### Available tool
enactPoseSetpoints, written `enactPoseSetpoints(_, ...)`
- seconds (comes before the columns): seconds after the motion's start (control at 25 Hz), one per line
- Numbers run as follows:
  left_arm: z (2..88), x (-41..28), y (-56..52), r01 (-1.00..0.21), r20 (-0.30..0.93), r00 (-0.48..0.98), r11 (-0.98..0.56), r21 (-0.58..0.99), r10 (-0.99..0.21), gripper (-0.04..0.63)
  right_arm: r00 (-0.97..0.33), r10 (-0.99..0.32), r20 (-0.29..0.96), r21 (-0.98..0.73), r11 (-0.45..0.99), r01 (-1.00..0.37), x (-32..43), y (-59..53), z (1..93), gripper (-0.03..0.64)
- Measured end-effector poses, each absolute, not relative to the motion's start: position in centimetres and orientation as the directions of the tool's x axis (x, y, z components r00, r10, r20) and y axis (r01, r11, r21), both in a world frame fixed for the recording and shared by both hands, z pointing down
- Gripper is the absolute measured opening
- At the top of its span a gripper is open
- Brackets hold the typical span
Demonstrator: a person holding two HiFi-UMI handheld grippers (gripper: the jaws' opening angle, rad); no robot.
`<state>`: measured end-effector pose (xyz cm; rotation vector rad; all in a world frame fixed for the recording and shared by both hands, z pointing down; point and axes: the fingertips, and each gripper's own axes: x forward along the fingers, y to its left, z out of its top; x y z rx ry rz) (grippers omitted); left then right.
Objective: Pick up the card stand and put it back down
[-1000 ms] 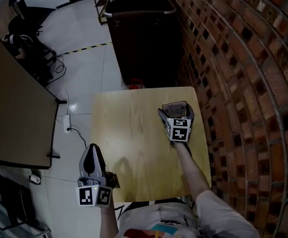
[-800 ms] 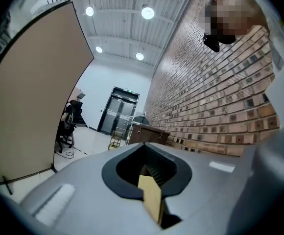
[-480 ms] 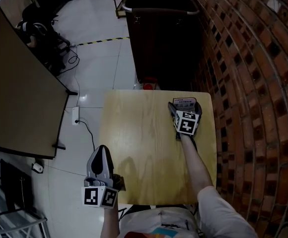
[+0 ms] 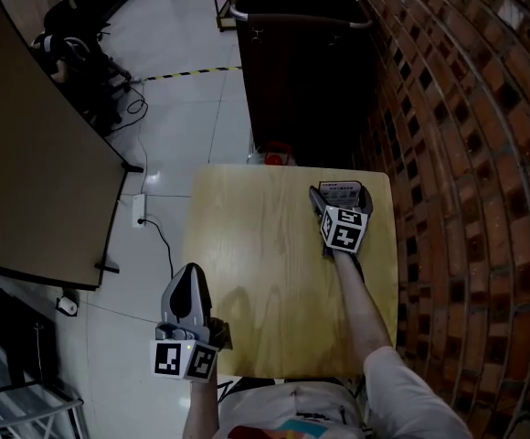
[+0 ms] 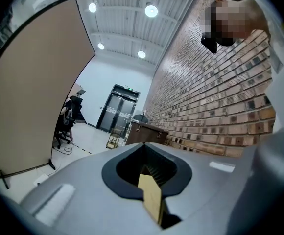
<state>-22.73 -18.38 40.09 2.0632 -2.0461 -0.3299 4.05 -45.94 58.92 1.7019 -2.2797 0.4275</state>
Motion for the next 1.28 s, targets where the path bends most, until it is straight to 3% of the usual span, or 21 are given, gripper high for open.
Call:
enactPoseSetpoints(0.36, 38.9, -21.8, -17.9, -0.950, -0.047, 0.034, -0.047, 0.308, -0.998, 0.005, -0.303, -0.904, 0.302, -0.096, 0.287, -0.953, 4.5, -44.5, 54.6, 0.577)
enactPoseSetpoints(0.56, 37.7, -21.0, -17.1, -0.947, -0.076, 0.051, -0.073, 0.312, -0.996, 0.005, -0.378, -0.901, 0.212, -0.118, 0.360, -0.925, 4.1, -39.8, 49.8, 0.565)
enactPoseSetpoints(0.8, 36.0, -19.4, -15.6, -0.941, -0.130, 0.086, -0.123, 0.315, -0.988, 0.005, -0.378, -0.923, 0.072, -0.111, 0.369, -0.923, 5.7, -32.2, 43.1, 0.200)
enactPoseSetpoints(0.96, 34.9, -18.5, -14.8, -0.938, -0.162, 0.103, -0.150, 0.312, -0.981, 0.005, -0.384, -0.923, -0.002, -0.112, 0.382, -0.917, 6.2, -27.0, 39.9, 0.032)
enactPoseSetpoints(1.12, 33.9, -17.1, -14.6, -0.937, -0.190, 0.138, -0.191, 0.293, -0.972, 0.005, -0.446, -0.895, 0.006, -0.096, 0.443, -0.891, 5.1, -23.2, 40.2, 0.009)
enactPoseSetpoints(1.28, 33.6, -15.2, -14.4, -0.937, -0.201, 0.189, -0.238, 0.255, -0.961, 0.005, -0.420, -0.907, 0.021, -0.120, 0.415, -0.902, 5.9, -20.7, 40.0, 0.009)
